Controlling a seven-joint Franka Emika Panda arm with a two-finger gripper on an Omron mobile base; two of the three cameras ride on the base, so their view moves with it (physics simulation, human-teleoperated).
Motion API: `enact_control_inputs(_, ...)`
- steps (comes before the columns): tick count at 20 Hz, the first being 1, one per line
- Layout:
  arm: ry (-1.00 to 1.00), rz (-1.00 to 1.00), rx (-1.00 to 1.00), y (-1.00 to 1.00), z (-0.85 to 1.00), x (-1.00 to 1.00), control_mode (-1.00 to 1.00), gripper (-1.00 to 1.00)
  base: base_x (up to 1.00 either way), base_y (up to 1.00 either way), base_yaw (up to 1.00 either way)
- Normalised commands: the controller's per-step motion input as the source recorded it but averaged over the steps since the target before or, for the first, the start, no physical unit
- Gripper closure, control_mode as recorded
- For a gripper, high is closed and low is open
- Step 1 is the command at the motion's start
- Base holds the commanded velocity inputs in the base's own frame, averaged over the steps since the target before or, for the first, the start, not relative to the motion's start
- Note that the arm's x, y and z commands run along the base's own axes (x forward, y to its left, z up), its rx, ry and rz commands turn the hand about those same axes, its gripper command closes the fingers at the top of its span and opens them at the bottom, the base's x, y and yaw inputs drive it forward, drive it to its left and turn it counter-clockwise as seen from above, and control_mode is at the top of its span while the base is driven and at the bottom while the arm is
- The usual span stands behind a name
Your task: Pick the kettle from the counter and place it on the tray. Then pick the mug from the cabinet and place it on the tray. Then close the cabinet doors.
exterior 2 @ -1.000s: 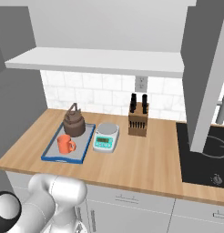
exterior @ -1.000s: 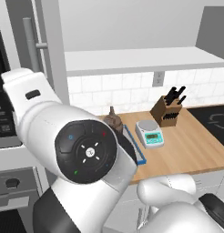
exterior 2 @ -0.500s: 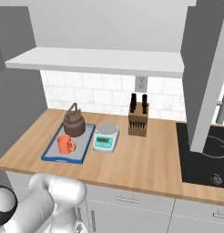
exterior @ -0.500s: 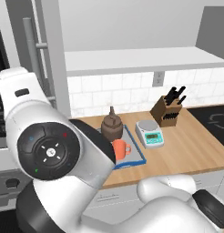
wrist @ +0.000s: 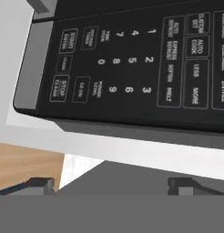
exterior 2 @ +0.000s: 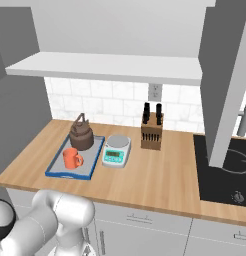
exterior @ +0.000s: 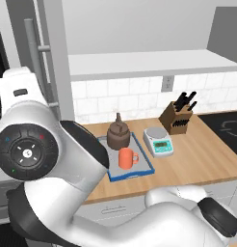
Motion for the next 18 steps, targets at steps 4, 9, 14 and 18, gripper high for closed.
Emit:
enact_control_inputs(4,0.0,-0.12,0.0,-0.23,0.0,0.22,-1.0,-1.0,0.0,0.0,0.0)
enact_control_inputs(9,-0.01,-0.05,0.0,-0.11,0.0,0.15,-1.0,-1.0,0.0,0.0,0.0)
enact_control_inputs(14,0.0,-0.13,0.0,-0.33,0.0,0.08,-1.0,-1.0,0.0,0.0,0.0)
enact_control_inputs(18,0.0,-0.26,0.0,-0.62,0.0,0.03,-1.0,-1.0,0.0,0.0,0.0)
